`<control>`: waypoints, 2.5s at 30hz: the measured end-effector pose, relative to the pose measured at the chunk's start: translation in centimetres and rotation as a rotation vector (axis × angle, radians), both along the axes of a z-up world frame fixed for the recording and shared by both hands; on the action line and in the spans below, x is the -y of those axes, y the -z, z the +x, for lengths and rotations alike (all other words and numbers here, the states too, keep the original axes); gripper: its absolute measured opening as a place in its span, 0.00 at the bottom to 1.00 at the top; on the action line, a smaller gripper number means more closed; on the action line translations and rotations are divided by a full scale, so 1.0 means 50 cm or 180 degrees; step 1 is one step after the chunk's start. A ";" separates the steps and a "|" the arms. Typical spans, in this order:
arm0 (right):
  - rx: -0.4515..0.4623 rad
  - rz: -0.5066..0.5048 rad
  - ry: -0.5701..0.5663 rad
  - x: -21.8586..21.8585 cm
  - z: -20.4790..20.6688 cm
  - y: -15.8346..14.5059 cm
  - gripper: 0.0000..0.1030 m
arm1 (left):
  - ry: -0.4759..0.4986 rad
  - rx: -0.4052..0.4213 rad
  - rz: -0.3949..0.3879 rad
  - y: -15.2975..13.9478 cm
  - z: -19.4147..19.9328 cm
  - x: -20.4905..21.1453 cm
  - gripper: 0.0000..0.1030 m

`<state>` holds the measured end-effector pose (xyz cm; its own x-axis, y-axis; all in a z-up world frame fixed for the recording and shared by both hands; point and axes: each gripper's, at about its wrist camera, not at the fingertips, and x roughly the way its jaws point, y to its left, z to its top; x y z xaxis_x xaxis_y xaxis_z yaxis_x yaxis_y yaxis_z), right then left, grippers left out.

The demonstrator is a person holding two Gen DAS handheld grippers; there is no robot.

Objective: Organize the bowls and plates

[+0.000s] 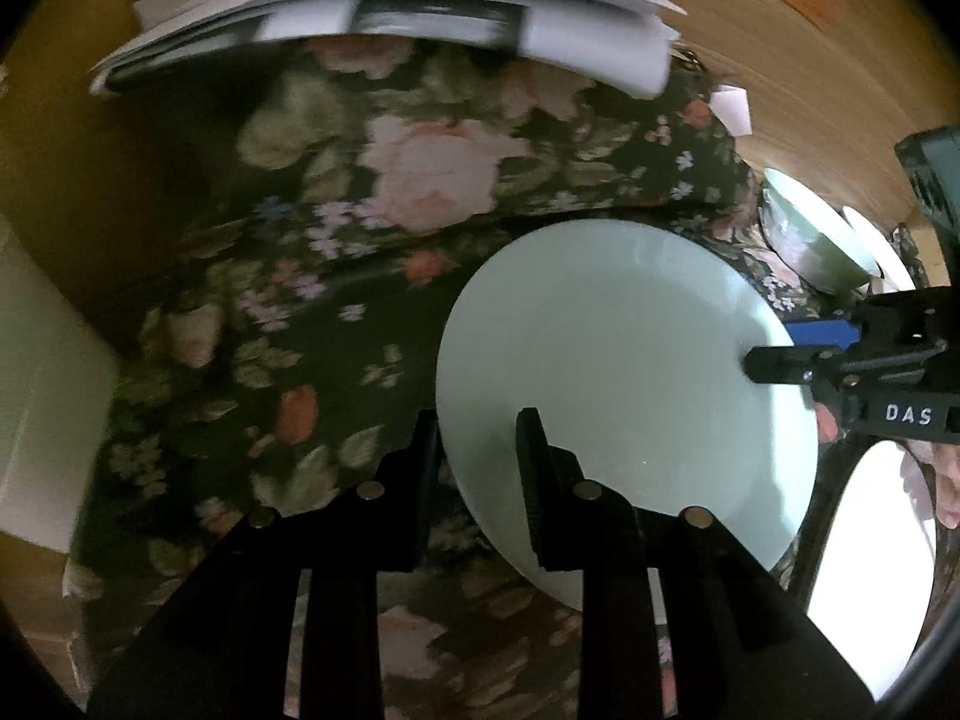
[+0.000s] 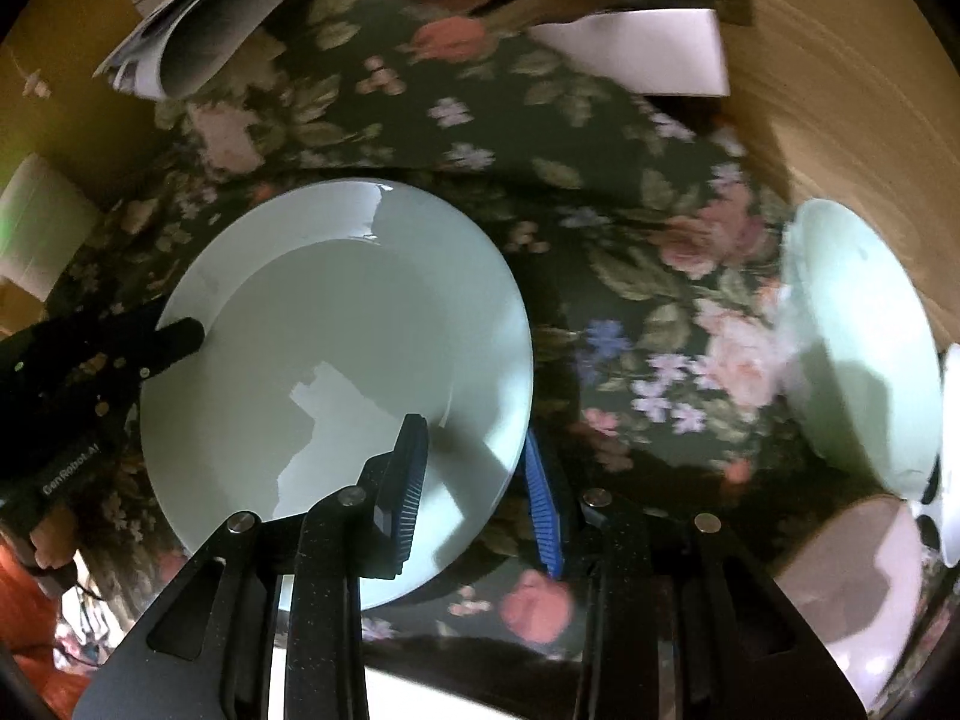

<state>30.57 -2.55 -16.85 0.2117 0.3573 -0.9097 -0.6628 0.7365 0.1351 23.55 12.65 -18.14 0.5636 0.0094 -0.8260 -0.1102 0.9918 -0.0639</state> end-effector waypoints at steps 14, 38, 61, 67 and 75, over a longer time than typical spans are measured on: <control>0.0015 0.0251 0.0070 -0.023 -0.039 0.017 0.31 | 0.0017 -0.0016 -0.0069 0.006 -0.023 -0.027 0.27; 0.0257 0.0764 0.0207 0.097 -0.063 -0.059 0.29 | -0.0019 0.0384 -0.0062 -0.082 -0.079 -0.008 0.30; 0.0459 0.1007 0.0362 0.210 -0.183 -0.128 0.29 | 0.0131 0.0670 -0.0108 -0.156 -0.197 0.073 0.30; 0.0462 0.1025 0.0411 0.237 -0.213 -0.133 0.29 | 0.0185 0.0709 -0.0140 -0.169 -0.225 0.094 0.30; 0.0469 0.1051 0.0486 0.273 -0.252 -0.132 0.29 | 0.0259 0.0748 -0.0171 -0.174 -0.260 0.124 0.30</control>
